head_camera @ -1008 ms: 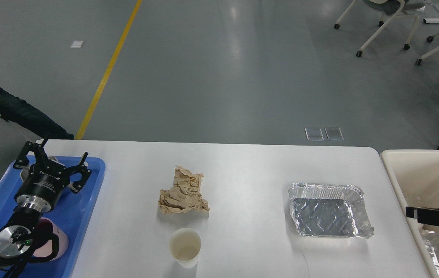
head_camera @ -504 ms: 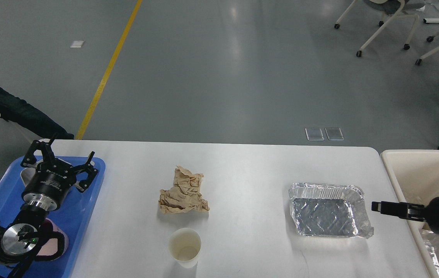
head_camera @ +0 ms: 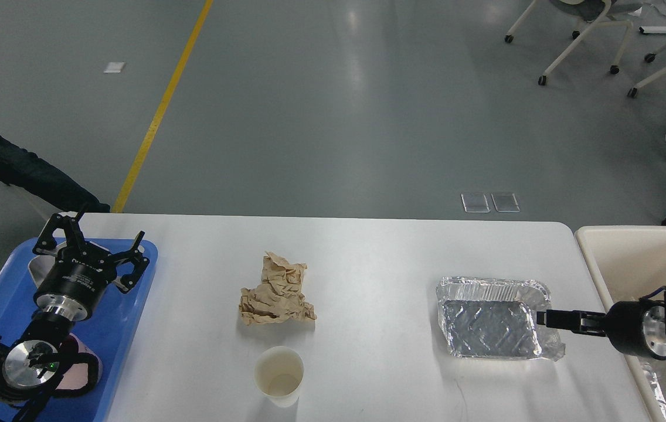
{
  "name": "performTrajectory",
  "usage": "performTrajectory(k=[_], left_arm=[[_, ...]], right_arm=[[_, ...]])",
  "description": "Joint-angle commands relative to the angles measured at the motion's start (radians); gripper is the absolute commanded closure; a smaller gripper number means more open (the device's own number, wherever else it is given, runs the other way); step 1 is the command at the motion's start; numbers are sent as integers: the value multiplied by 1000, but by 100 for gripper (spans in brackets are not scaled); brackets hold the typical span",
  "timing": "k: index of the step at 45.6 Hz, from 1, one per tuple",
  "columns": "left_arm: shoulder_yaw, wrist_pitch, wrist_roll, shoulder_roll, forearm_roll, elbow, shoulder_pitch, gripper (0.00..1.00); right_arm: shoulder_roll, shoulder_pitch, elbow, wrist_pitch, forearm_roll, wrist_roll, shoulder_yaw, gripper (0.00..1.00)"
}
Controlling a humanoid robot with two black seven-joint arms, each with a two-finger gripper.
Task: Tidy desktop
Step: 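Grasp the edge of the foil tray with the right gripper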
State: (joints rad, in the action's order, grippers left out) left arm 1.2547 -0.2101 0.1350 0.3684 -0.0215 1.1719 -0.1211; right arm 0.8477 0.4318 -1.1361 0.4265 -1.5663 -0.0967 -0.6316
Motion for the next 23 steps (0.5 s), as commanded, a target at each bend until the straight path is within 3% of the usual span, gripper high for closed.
performTrajectory(k=[1,23], left_arm=[[-1,2,0,0,0,0,0,3],[-1,2,0,0,0,0,0,3]], right_arm=[[-36,24,76,-34,-1,0,39,0],[-105,36,144,-101,-11,0,136,0]])
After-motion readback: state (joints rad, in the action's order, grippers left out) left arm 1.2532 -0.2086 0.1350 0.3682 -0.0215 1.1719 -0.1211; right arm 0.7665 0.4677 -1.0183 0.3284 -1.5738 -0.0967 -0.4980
